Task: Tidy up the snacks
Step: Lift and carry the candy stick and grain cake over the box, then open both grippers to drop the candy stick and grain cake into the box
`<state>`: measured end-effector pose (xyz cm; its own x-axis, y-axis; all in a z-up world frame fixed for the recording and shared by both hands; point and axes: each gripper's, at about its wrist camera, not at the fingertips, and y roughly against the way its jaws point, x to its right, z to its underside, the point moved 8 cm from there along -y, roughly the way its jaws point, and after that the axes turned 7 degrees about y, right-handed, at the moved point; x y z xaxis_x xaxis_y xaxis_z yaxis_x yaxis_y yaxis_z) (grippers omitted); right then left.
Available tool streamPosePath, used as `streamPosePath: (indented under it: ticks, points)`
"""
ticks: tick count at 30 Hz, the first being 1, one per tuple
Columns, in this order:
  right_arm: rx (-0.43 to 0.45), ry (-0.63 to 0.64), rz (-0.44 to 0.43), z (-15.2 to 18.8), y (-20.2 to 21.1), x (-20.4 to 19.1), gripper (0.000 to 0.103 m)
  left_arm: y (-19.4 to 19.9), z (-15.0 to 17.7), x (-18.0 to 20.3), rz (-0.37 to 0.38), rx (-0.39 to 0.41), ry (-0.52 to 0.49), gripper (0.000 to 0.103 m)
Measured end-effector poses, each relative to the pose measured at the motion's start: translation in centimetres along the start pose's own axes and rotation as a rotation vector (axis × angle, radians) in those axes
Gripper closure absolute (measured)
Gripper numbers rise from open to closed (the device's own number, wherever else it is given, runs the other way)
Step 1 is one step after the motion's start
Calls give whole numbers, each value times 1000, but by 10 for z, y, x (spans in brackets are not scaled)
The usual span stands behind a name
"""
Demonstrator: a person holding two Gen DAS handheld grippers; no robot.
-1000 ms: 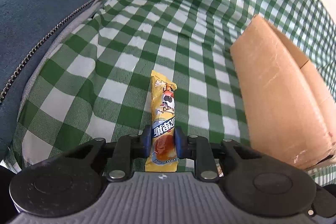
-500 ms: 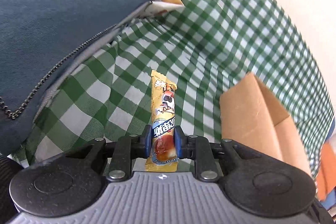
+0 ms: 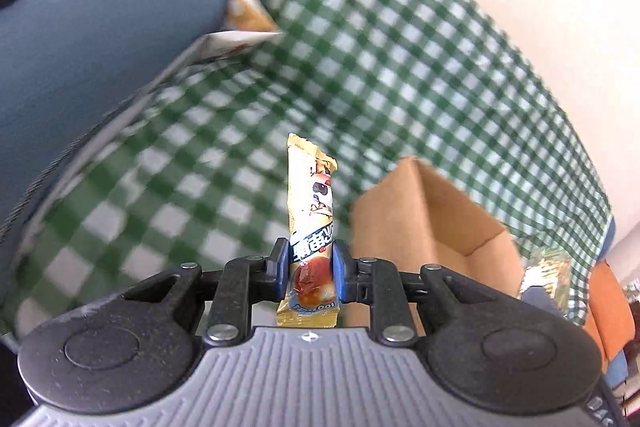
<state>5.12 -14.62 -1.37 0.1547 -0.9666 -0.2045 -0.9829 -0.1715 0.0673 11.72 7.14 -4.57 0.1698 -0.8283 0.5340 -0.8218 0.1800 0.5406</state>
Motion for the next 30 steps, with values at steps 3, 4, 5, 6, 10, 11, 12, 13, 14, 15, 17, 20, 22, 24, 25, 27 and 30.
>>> streamPosePath:
  ticks: [3, 4, 5, 6, 10, 11, 12, 13, 14, 15, 17, 20, 22, 24, 25, 27, 30]
  points:
    - [3, -78, 114, 3, -9, 42, 18, -14, 0, 41, 42, -5, -45, 79]
    - [1, -111, 148, 5, -11, 57, 18, -19, 0, 56, 57, -6, -56, 79]
    - [2, -137, 185, 6, -14, 70, 18, -23, 0, 70, 76, -8, -67, 79]
    - [3, -154, 220, 8, -17, 80, 18, -29, 0, 86, 96, -10, -82, 79]
    - [17, -227, 317, 12, -18, 119, 18, -46, 5, 146, 164, -20, -151, 79]
    - [20, -240, 333, 13, -18, 127, 18, -50, 8, 162, 175, -19, -171, 79]
    - [24, -252, 347, 14, -18, 134, 18, -52, 9, 176, 186, -17, -190, 79]
    - [28, -262, 360, 14, -19, 140, 18, -54, 11, 187, 198, -16, -207, 79]
    - [32, -270, 373, 15, -19, 145, 18, -57, 12, 200, 210, -17, -222, 79]
    - [37, -277, 384, 16, -18, 149, 18, -59, 14, 211, 221, -16, -238, 79]
    - [44, -286, 396, 17, -17, 156, 18, -61, 17, 231, 241, -18, -272, 79]
    - [46, -284, 403, 18, -17, 161, 17, -63, 23, 252, 275, -34, -315, 79]
    - [27, -271, 390, 19, -21, 159, 16, -62, 27, 260, 301, -50, -339, 73]
    - [13, -262, 384, 20, -24, 157, 10, -55, 30, 260, 318, -55, -357, 69]
    - [11, -263, 376, 20, -24, 156, 10, -51, 31, 259, 323, -52, -363, 66]
    - [2, -256, 355, 20, -24, 152, 9, -40, 30, 251, 324, -42, -367, 61]
    - [3, -233, 342, 18, -20, 145, 8, -19, 26, 229, 311, -23, -351, 51]
